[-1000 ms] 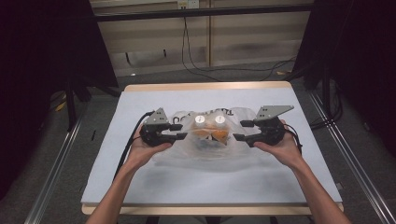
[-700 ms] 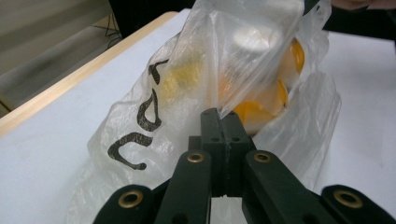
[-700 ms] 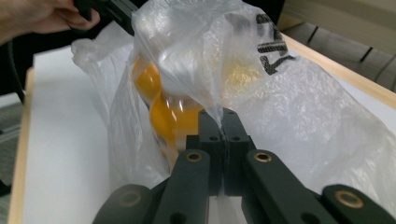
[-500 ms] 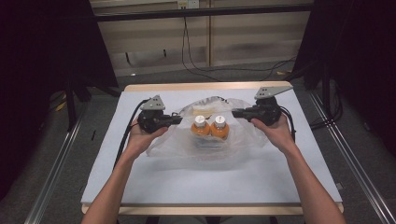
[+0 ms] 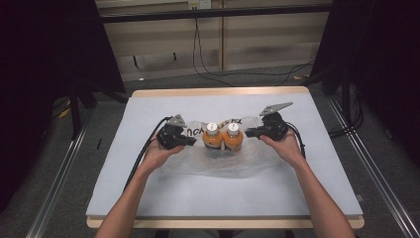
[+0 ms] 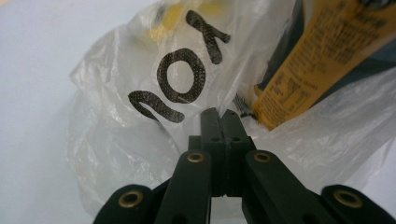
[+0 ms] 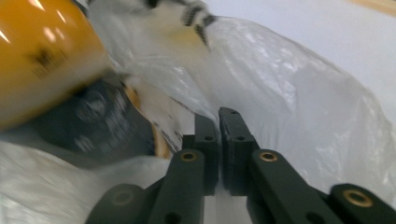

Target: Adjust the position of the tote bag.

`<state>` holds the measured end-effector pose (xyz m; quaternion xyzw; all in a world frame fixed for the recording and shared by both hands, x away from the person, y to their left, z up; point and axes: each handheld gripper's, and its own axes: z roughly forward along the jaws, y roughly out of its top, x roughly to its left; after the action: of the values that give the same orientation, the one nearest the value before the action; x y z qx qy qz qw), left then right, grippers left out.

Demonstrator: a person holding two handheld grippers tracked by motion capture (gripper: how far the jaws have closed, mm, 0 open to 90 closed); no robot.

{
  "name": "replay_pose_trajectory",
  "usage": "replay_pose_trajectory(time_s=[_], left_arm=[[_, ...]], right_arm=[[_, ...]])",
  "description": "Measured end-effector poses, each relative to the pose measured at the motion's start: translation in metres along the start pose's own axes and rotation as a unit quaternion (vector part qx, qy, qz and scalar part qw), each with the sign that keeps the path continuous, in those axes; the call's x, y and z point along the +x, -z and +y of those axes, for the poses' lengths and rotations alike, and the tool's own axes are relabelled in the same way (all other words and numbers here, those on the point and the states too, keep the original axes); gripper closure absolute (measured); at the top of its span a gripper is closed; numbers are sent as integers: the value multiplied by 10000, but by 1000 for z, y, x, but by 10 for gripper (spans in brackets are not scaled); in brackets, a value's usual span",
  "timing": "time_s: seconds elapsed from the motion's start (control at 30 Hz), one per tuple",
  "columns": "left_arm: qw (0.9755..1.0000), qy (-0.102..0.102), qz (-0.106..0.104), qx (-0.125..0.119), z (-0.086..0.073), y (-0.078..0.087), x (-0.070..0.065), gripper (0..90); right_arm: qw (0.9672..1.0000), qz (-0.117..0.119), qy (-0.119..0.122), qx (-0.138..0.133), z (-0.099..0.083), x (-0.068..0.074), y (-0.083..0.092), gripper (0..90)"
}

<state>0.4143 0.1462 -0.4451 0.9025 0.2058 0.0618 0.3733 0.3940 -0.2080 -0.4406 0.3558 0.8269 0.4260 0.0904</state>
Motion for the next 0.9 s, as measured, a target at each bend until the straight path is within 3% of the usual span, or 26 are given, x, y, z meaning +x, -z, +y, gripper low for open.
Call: replay_pose_trajectory(time_s=[0.3, 0.47, 0.6, 0.73, 0.8, 0.9], left_arm=[[9998, 185, 57, 46, -24, -15, 5, 863], [9996, 171, 194, 67, -27, -13, 5, 820], [9992, 326, 231, 3, -34, -11, 8, 779], [9990, 331, 295, 9, -36, -8, 9, 729], [9990, 338, 289, -3, -35, -3, 9, 688], [9990, 315, 277, -170, -33, 7, 8, 601]], right_arm=[[9987, -301, 90, 396, -21, -3, -17, 746], [9984, -391, 99, 408, -26, -6, -19, 733], [9964, -620, 179, 551, -30, -5, -19, 714], [9950, -738, 209, 645, -34, -5, -19, 691], [9950, -712, 165, 676, -34, -5, -19, 662], [9968, -567, 64, 557, -32, -6, -13, 544]])
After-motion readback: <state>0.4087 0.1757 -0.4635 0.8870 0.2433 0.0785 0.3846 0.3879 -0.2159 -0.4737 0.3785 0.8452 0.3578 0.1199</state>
